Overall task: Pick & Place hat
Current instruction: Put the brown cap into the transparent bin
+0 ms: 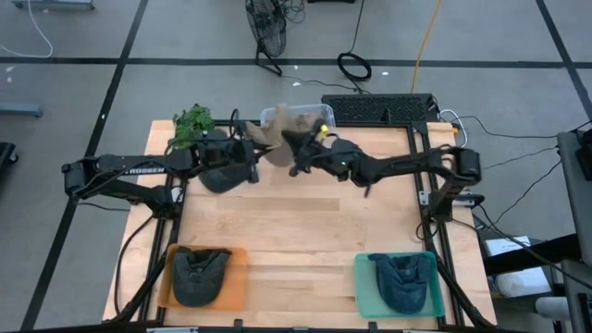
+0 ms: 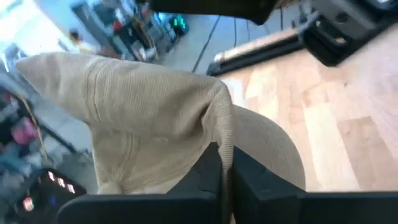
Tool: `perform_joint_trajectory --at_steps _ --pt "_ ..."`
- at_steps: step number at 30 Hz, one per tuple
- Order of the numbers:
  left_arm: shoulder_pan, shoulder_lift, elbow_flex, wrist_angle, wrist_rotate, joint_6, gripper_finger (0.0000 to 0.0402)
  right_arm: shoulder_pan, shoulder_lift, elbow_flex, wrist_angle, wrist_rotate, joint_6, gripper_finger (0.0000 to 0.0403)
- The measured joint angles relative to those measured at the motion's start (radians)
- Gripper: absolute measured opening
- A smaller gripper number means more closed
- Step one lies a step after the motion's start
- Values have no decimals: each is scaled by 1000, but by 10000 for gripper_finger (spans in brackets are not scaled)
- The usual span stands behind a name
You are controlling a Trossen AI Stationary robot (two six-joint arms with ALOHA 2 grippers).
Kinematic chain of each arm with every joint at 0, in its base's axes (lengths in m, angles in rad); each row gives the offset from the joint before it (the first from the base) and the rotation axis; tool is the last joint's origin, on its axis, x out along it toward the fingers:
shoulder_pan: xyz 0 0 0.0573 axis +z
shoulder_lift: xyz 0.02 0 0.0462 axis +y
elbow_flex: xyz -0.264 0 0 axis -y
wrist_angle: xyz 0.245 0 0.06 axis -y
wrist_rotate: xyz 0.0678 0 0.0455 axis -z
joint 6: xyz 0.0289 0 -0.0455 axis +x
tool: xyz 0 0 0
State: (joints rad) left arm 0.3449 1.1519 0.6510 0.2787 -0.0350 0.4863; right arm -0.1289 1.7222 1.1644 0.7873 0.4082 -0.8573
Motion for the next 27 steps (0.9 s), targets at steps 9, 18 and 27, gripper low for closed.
perform_joint_trajectory --at_steps 9,18,27 --pt "-28 37 104 26 -74 223 8 125 -281 -235 -57 155 100 42" --pt "1 260 243 1 -173 407 8 150 -453 -547 11 -19 303 44" --pt "-1 416 337 -100 -175 371 17 197 -458 -647 46 -17 259 43"
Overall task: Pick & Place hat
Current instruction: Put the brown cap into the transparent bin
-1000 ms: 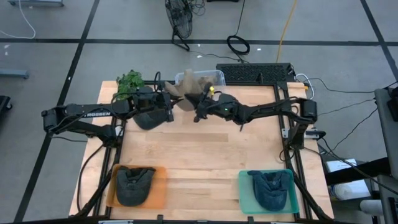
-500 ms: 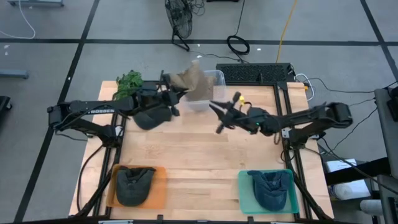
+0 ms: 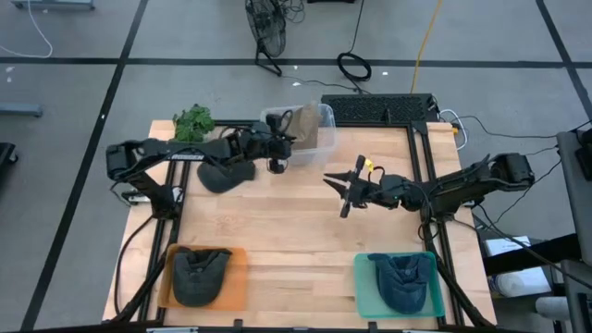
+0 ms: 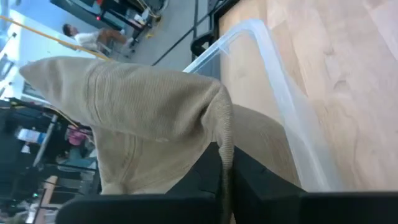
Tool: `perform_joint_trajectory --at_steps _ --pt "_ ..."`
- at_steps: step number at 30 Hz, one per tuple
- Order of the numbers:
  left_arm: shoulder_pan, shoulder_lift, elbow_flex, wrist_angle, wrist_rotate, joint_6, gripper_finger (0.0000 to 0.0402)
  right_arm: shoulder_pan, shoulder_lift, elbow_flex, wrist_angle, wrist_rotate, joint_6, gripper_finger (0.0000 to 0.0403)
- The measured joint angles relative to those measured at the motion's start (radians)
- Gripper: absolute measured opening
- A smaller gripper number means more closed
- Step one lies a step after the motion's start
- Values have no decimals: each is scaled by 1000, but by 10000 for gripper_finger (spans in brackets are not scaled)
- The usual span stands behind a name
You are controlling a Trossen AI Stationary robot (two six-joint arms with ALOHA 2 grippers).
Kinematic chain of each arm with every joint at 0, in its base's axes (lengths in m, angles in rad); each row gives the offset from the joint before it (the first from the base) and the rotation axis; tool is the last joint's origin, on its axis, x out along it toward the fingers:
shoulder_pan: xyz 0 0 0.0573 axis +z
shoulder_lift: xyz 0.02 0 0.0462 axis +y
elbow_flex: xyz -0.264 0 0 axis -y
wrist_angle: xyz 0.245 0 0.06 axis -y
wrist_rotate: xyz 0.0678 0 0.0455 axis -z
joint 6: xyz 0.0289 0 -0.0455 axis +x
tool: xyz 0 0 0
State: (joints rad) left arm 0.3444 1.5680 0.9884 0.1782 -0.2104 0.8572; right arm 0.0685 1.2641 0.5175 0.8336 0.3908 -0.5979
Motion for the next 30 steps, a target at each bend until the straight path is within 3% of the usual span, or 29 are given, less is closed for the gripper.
perform_joint_trajectory --at_steps 7,17,24,30 --pt "-6 5 17 -38 -1 -73 15 -1 0 -2 7 0 1 43" --pt "-6 4 17 -76 -10 -117 135 -1 1 -2 23 0 10 43" --pt "-10 3 17 -64 -188 -114 176 -1 1 -2 23 0 11 43" --pt "-9 -62 16 -105 -384 -137 170 -12 1 -2 20 -1 61 43"
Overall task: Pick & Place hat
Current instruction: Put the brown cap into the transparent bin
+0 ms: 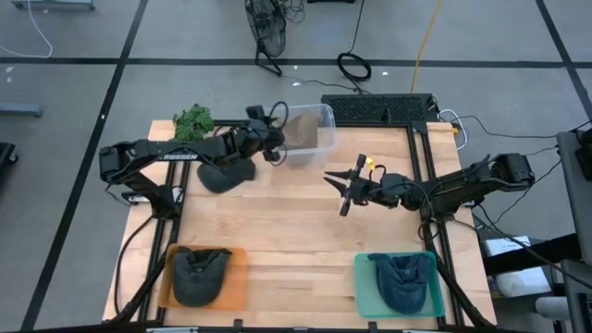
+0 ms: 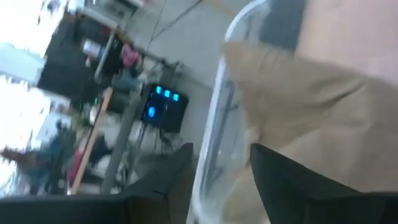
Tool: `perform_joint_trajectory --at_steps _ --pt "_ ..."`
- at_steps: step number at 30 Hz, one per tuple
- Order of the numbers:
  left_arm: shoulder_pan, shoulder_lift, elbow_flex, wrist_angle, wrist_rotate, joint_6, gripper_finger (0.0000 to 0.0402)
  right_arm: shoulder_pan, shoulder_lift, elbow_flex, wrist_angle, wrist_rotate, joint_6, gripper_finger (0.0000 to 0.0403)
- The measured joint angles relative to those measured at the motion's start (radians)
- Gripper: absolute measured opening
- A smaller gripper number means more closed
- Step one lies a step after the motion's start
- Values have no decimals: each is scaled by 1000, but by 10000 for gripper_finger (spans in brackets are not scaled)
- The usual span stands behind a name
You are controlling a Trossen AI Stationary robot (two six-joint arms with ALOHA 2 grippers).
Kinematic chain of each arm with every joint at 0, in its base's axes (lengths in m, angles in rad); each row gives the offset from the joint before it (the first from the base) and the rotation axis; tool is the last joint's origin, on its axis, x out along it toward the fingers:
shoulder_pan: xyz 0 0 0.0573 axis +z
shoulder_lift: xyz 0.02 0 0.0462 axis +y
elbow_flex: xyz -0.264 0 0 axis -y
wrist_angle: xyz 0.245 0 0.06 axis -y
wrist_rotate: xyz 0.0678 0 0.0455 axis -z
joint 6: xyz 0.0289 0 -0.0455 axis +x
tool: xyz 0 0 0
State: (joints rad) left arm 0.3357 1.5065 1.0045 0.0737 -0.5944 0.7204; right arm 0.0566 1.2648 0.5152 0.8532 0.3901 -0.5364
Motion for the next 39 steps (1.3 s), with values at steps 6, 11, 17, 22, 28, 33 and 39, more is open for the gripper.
perform_joint_trajectory --at_steps 6,11,17,22,28,33,39 --pt "23 -146 0 -238 -21 -199 136 -27 0 0 -45 -1 88 43" --pt "42 -263 -29 -262 25 -340 99 -140 19 39 -45 -73 234 43" --pt "46 -342 -100 37 294 -386 55 -321 127 297 -312 -186 367 43" --pt "34 -365 -153 89 331 -384 20 -388 303 567 -533 -216 354 43" --pt "49 -365 -169 115 331 -335 14 -449 515 789 -694 -232 314 43" --pt "69 -385 -169 -22 323 -339 39 -514 612 835 -700 -208 322 43" --pt "79 -384 -169 -48 328 -337 36 -562 625 839 -732 -137 356 43"
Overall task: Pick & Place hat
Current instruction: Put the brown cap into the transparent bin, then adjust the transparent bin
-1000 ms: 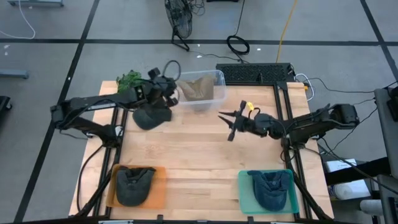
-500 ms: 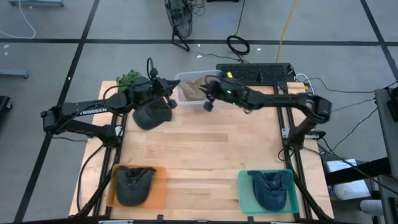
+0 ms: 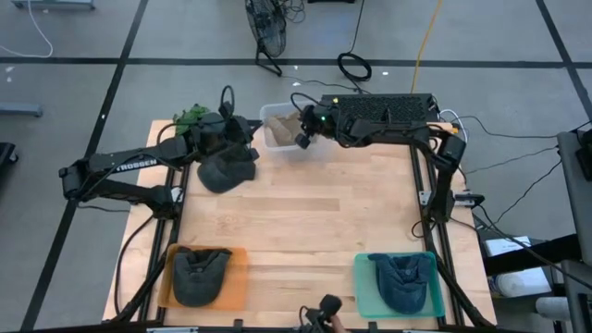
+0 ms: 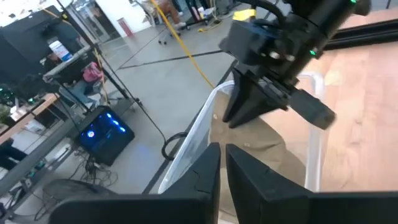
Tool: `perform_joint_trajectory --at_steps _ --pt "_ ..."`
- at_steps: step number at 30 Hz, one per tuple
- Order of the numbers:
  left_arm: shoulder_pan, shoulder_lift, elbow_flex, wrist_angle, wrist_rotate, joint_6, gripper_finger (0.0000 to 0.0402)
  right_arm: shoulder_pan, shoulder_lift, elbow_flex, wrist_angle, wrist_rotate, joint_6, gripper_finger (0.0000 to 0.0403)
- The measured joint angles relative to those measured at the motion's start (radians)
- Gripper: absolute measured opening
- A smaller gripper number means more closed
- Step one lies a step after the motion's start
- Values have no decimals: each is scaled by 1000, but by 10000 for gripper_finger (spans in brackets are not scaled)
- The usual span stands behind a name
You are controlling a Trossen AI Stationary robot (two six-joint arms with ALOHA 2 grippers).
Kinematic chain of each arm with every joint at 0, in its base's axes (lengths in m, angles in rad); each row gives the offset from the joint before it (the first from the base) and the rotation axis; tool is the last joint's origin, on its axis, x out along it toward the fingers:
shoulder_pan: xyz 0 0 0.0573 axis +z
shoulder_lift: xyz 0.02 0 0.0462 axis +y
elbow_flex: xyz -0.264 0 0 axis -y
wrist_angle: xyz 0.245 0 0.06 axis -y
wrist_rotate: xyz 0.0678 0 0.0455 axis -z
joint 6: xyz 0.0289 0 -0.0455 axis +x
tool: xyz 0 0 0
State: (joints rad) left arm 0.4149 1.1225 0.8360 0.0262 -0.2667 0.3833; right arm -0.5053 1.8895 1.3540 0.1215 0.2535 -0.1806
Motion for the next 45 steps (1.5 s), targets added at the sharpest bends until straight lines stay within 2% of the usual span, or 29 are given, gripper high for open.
perform_joint_trajectory --at_steps 10,17,23,31,35,38,41,45 --pt "0 0 0 -25 13 1 5 -7 -9 0 -112 11 79 43" --pt "0 0 0 -25 13 -20 34 0 -10 -1 -147 6 94 43" --pt "0 0 0 -26 14 -24 43 10 -63 -6 -147 19 47 43" --pt "0 0 1 -28 21 -23 21 64 -196 -5 -50 6 38 43" --pt "-1 0 1 -17 76 -24 6 115 -198 -5 -36 -130 68 43" --pt "-1 0 1 -20 114 -30 6 165 -199 -7 -136 -226 90 43" --pt "-1 0 1 -24 139 -44 20 223 -199 -52 -182 -230 45 43" --pt "-1 0 1 9 210 -55 38 275 -198 -143 -92 -230 43 43"
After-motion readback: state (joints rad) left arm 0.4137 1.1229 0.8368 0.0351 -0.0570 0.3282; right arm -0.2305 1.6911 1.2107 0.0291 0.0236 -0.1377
